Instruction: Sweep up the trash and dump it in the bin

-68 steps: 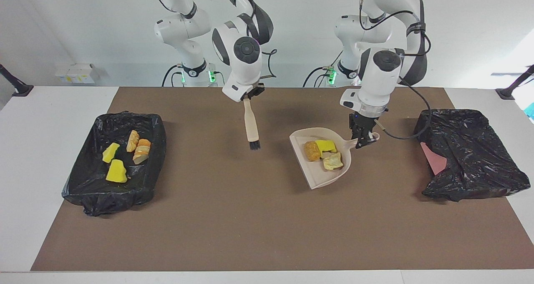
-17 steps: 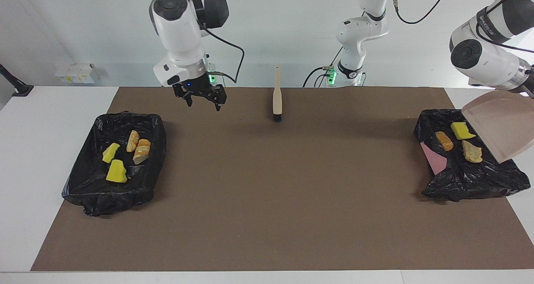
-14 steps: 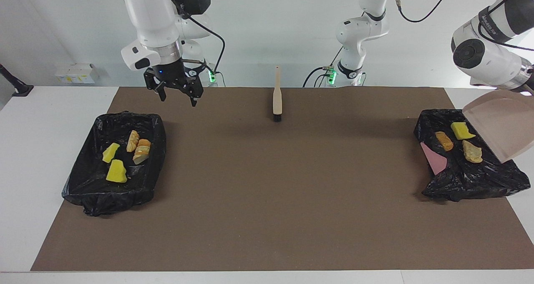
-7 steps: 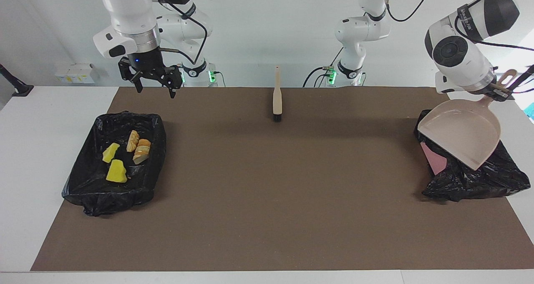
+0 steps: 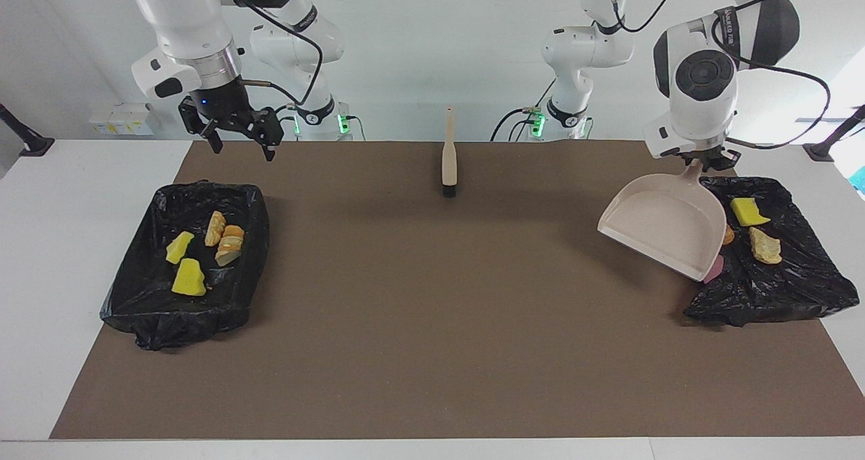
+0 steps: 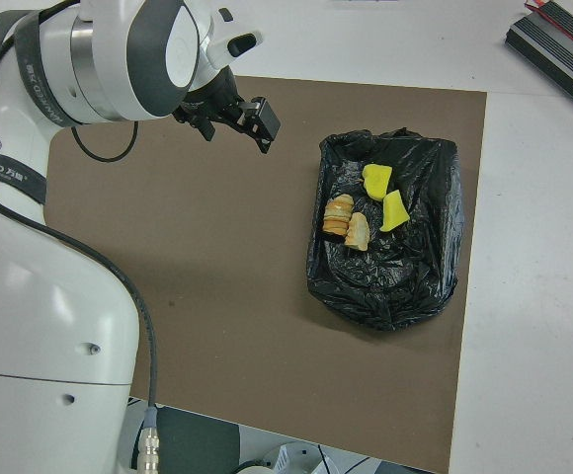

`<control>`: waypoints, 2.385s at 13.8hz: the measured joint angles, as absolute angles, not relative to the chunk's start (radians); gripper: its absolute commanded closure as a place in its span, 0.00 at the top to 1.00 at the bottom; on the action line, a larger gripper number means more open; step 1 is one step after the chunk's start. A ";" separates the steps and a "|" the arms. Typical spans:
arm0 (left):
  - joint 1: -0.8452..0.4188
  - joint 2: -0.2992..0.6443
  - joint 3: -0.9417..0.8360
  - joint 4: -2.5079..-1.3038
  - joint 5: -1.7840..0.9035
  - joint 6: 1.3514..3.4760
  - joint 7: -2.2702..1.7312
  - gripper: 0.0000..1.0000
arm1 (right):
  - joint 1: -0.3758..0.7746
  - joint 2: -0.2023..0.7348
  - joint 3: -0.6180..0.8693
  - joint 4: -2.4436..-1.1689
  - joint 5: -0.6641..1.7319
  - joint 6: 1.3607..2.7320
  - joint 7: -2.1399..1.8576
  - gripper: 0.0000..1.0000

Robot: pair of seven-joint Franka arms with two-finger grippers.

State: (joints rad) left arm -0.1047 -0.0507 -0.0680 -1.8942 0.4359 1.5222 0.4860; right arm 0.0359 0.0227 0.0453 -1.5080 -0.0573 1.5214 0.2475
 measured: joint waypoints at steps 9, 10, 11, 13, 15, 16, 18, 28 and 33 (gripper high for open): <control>-0.354 -0.060 -0.082 -1.894 0.128 1.544 -0.028 0.00 | 0.032 0.006 0.045 -1.535 -0.057 1.485 0.213 1.00; -0.375 -0.057 -0.084 -1.894 0.108 1.562 -0.064 0.00 | 0.032 0.004 0.045 -1.537 -0.057 1.485 0.213 1.00; -0.395 -0.054 -0.087 -1.893 0.091 1.581 -0.098 0.00 | 0.032 0.003 0.045 -1.539 -0.057 1.485 0.213 1.00; -0.425 -0.047 -0.091 -1.893 0.064 1.622 -0.150 0.00 | 0.032 0.001 0.045 -1.542 -0.057 1.485 0.212 1.00; -0.451 -0.034 -0.094 -1.893 0.036 1.668 -0.195 0.00 | 0.032 0.000 0.045 -1.543 -0.057 1.485 0.211 1.00; -0.466 -0.021 -0.095 -1.893 0.020 1.700 -0.226 0.00 | 0.032 0.000 0.045 -1.544 -0.057 1.485 0.211 1.00; -0.505 0.027 -0.101 -1.892 -0.008 1.795 -0.309 0.00 | 0.032 0.000 0.045 -1.544 -0.057 1.485 0.211 1.00; -0.546 0.240 -0.142 -1.889 -0.101 2.090 -0.451 0.00 | 0.027 -0.001 0.045 -1.545 -0.057 1.485 0.211 1.00; -0.559 0.253 -0.144 -1.889 -0.104 2.094 -0.507 1.00 | 0.025 -0.001 0.045 -1.545 -0.057 1.484 0.211 1.00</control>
State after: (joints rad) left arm -0.5586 0.2528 -0.1438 -1.8887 -0.1038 2.0942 -0.5074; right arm 0.0247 -0.0007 0.0446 -1.5455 -0.0567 1.4841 0.2105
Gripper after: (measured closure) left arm 0.617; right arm 0.000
